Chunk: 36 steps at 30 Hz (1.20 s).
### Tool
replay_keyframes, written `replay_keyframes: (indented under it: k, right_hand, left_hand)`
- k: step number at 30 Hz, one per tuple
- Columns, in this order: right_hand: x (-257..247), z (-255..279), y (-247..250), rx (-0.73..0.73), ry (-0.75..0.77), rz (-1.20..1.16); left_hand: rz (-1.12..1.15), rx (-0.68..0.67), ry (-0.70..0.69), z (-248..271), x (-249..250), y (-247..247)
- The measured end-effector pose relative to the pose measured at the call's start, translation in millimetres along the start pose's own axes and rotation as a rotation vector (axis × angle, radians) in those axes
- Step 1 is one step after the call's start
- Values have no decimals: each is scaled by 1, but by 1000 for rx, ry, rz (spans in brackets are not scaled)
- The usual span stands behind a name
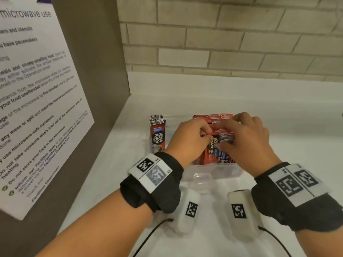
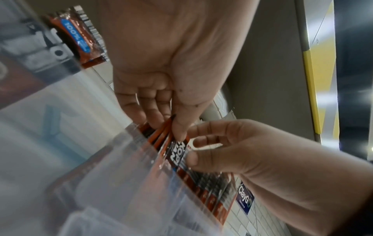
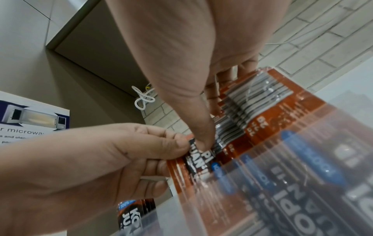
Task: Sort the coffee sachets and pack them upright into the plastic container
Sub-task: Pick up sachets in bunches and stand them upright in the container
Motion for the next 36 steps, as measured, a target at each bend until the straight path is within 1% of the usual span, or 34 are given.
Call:
replay_keyframes:
  k: [3,4,6,7,8,11,12,14,16,18,20,22,24,27,29,31,33,35,36]
  right_hand:
    - [0,-1,8,-6,26,-71]
    - [-3,-2,14,30,44,-162]
    - [-13,-6,26,157,68,-463]
    - [-19,-8,28,197,67,-616]
    - [-24,-11,27,188,57,-754]
    - [-45,-23,12,10,40,-1118]
    - [-52,-27,8,-25,26,-1243]
    - [-67,-34,3,-41,9,-1457]
    - [-78,-40,1,-43,12,-1584]
    - [-85,-46,2,-39,28,-1679]
    - [-90,-51,1,-30,46,-1707]
    - [-95,-53,-3,-24,91,-1608]
    - [-95,-52,-6,12,122,-1385]
    - [-90,-50,-3,127,188,-1013]
    - [-86,-49,5,205,229,-854]
    - [-80,-51,10,266,241,-852]
    - [-73,-55,15,317,251,-958]
    - [-65,-57,24,383,295,-1070]
    - [-62,-57,31,430,339,-1088]
  left_hand:
    - [60,-7,14,3,-1,20]
    - [90,0,14,4,1,31]
    - [173,26,5,7,8,58]
    - [244,30,5,8,13,72]
    - [330,25,8,9,17,86]
    - [553,-31,34,9,23,111]
    - [615,-43,36,8,23,114]
    - [755,-25,47,9,18,114]
    - [888,5,71,11,8,110]
    - [983,-30,107,17,0,100]
    - [1039,-97,131,23,-3,87]
    - [1022,-72,155,26,-6,78]
    - [990,-16,158,28,-9,74]
    - [1002,27,135,32,-9,75]
    - [995,32,118,36,-8,76]
    - [980,-1,96,38,-6,77]
    - [1004,-37,64,39,-6,81]
    - [1101,6,58,39,-9,89]
    - [1162,59,71,38,-13,95]
Point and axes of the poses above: each hand's wrist, its own z-axis away from the middle knuckle, its own y-axis out of the back of the hand, x = y × z, the point moved 5 cm from there along -z, towards the middle knuckle, and after that the axes turned 14 degrees about y, right-handed, at the moved point
